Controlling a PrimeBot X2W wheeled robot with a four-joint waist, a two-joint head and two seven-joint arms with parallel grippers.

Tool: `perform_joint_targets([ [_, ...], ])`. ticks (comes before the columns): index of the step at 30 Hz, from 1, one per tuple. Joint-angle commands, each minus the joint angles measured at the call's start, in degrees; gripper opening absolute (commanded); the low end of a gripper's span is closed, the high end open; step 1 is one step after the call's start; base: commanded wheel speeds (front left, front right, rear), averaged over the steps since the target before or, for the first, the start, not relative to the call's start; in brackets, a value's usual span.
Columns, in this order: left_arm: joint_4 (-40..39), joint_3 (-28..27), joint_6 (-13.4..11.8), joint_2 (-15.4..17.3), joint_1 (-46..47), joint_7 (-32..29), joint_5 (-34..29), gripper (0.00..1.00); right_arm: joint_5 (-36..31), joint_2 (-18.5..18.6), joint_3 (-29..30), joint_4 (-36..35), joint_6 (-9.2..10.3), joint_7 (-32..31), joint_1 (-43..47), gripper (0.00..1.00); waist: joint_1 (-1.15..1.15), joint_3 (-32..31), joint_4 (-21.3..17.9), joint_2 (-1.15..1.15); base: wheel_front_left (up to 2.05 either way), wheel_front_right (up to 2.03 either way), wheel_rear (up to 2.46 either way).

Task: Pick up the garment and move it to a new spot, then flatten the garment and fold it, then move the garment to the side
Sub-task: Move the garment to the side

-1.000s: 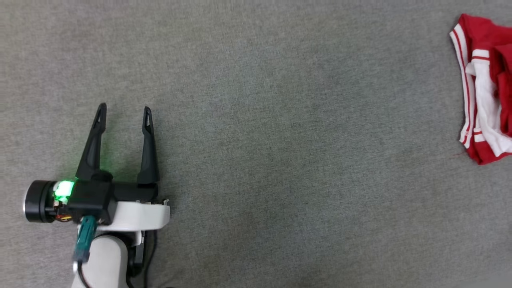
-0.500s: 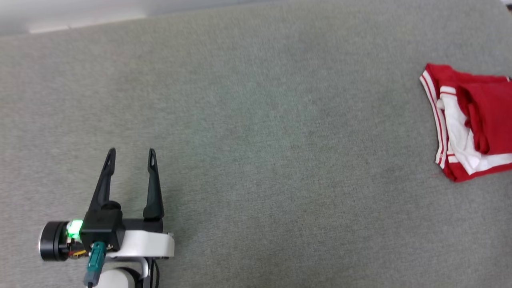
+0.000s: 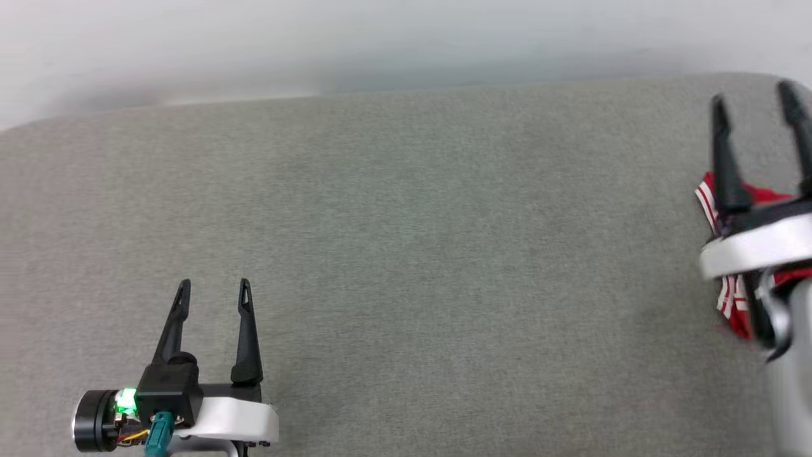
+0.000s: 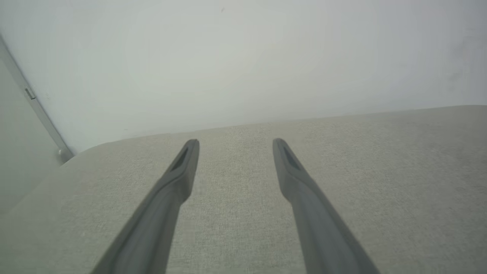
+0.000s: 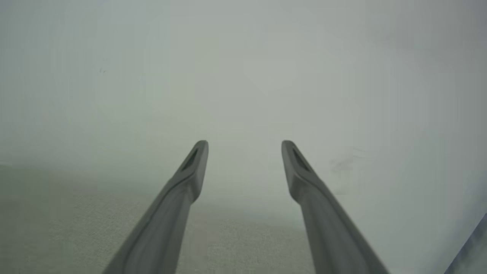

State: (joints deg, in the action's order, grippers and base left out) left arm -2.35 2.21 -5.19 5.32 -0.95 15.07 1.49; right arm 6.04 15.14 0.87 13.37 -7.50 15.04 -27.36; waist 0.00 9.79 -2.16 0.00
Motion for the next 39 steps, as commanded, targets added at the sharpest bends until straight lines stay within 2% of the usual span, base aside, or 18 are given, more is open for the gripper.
perform_joint_targets([
  [1,0.2,0.0,0.2,-0.1,-0.6,0.1,0.1,1.0,-0.8,-1.0,-0.6,-1.2,0.02,0.1,2.4,1.0,0.0,-0.9,1.1,0.0,0.0,0.0,0.0],
  [10,2.0,0.6,1.4,-0.8,-1.1,0.1,0.0,1.0,0.1,-7.0,-1.4,-4.3,0.03,0.1,12.5,1.0,0.0,-3.2,3.6,0.0,0.0,0.0,0.0],
  [17,2.9,0.5,1.7,-1.2,-1.7,0.1,0.1,1.0,0.4,-9.3,-0.3,-4.9,0.03,0.1,18.0,1.0,0.0,-5.3,4.4,0.0,0.0,0.0,0.0],
  [29,4.9,0.2,3.0,-1.4,-4.0,0.1,0.3,1.0,-0.3,-11.8,1.0,-7.8,0.02,0.1,28.8,1.0,0.0,-9.1,5.6,0.0,0.0,0.0,0.0],
  [39,5.9,0.2,3.6,-1.6,-5.0,0.1,-0.2,1.0,0.6,-12.4,1.5,-9.1,0.02,0.1,32.8,1.0,0.0,-10.3,6.2,0.0,0.0,0.0,0.0],
])
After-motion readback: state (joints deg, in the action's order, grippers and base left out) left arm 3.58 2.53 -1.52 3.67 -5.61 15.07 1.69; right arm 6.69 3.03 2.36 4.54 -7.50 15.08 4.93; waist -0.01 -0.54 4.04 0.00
